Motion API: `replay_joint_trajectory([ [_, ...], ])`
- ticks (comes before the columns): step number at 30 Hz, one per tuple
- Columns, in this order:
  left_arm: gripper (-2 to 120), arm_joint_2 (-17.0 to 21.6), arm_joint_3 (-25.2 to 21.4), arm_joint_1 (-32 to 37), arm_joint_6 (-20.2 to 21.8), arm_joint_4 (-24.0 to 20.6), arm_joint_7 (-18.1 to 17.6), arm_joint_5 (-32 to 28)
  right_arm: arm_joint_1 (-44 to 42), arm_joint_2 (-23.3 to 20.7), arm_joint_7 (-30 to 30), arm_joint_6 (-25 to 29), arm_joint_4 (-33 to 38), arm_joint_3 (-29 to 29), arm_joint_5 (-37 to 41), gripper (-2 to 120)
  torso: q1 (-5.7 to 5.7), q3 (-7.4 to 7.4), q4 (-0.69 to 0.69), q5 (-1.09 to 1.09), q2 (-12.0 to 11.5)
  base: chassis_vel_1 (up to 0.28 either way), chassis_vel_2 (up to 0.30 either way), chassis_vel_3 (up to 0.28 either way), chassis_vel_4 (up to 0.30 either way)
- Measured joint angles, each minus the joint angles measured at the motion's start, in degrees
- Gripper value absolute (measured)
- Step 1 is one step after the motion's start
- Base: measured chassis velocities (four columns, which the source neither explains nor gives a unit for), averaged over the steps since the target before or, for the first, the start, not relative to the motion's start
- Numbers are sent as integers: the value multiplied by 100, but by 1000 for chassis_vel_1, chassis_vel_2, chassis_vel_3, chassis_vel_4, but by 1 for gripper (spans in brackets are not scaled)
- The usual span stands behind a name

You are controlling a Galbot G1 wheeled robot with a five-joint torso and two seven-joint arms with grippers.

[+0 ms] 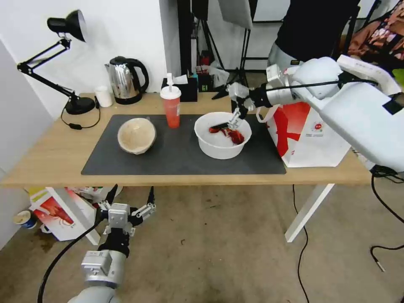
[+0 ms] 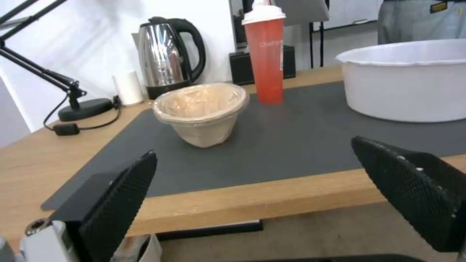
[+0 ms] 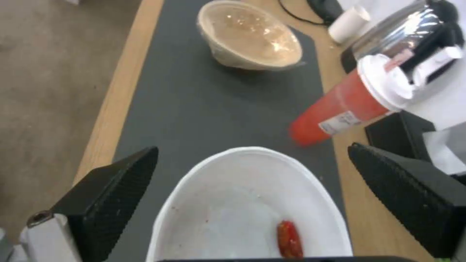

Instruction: Pick up the trash from the table and place it into the takeout bag.

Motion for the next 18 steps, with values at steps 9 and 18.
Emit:
replay_joint_trajectory([
  [9,100,0,0,0,0,0,0,0,84,-286,-941,372,-120,-669,-206,100,0,0,-3,1,0,0,0,0,0],
  [18,100,0,0,0,0,0,0,0,117,-350,-980,383,-101,-813,-119,100,0,0,-1,0,0,0,0,0,0],
])
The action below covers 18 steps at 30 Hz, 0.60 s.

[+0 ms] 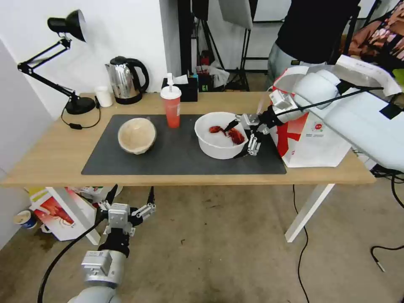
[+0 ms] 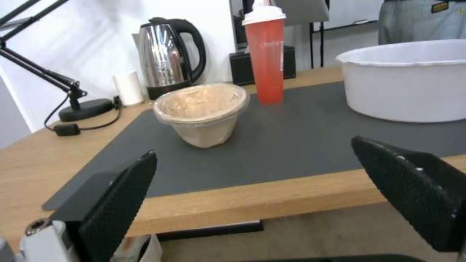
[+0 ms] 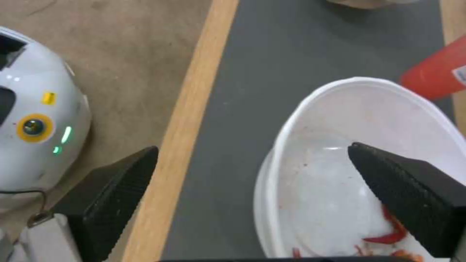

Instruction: Pick up the trash from the table and place it into the takeout bag.

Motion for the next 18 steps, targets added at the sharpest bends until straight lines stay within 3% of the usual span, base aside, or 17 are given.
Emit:
replay_joint_trajectory([
  [10,100,0,-1,0,0,0,0,0,282,-466,552,-443,554,-872,1533,100,0,0,-1,1,0,0,0,0,0],
  [18,100,0,-1,0,0,0,0,0,369,-352,965,-623,532,-934,2136,100,0,0,2,-1,0,0,0,0,0],
])
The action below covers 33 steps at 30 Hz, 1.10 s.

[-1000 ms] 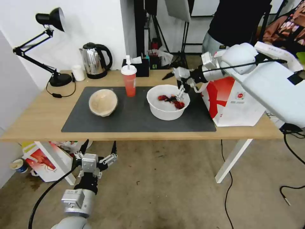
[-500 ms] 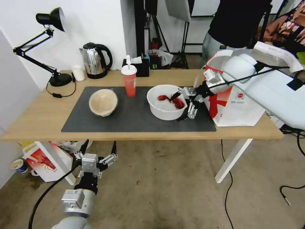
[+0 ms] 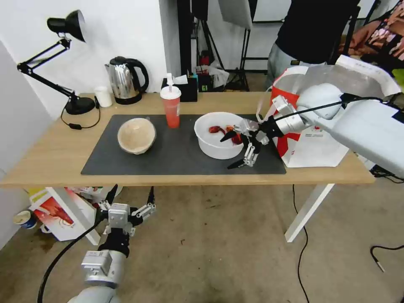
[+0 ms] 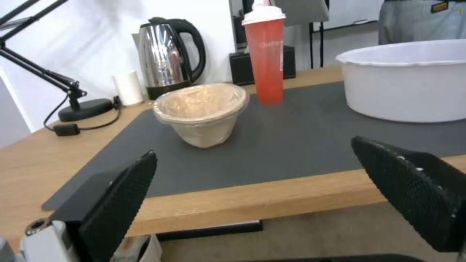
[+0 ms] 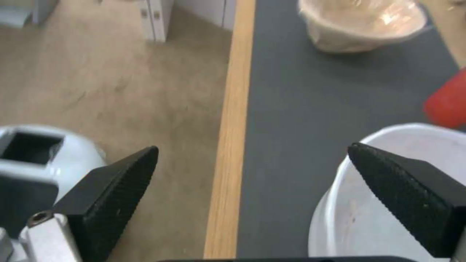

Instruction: Pick up the trash from the table and place it into the takeout bag.

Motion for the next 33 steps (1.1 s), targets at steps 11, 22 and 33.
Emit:
replay_joint_trajectory([
  [11,100,0,0,0,0,0,0,0,36,323,1382,-403,-64,-27,796,100,1,0,1,0,-1,0,0,0,0],
  [22,100,0,0,0,0,0,0,0,254,629,2747,-1261,-92,-388,1147,100,1,0,1,0,-1,0,0,0,0],
  [33,100,0,0,0,0,0,0,0,395,540,4884,-2758,794,-467,2137,100,0,0,1,-2,-1,0,0,0,0],
])
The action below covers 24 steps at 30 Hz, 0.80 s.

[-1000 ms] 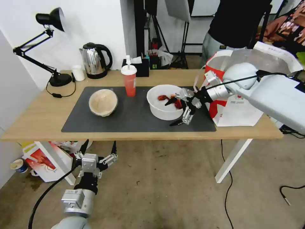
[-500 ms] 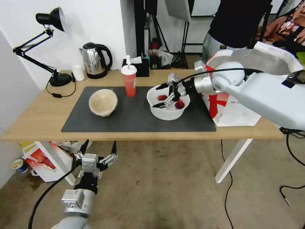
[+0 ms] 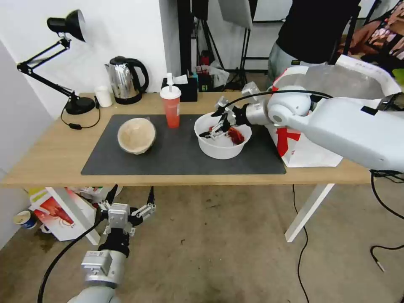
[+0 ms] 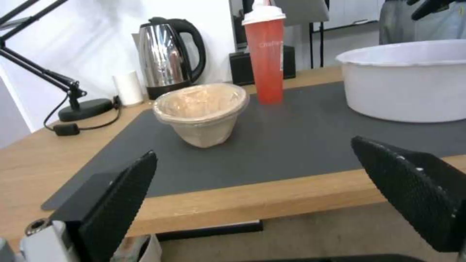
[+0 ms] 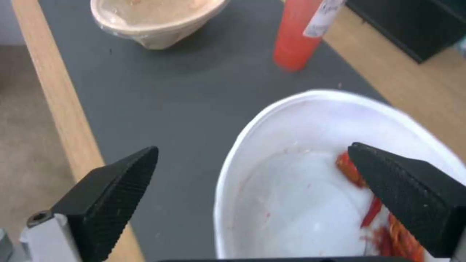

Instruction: Pick up the trash from the table and place it into the takeout bag.

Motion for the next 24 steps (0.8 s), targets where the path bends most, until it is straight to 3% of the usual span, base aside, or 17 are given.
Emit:
replay_joint_trajectory([
  [3,100,0,0,0,0,0,0,0,-102,-26,27,-226,107,75,42,100,0,0,-1,2,0,0,0,0,0],
  [24,100,-1,0,0,0,0,0,0,-31,-107,-258,-218,106,-18,4,100,0,0,-1,2,1,0,0,0,0],
])
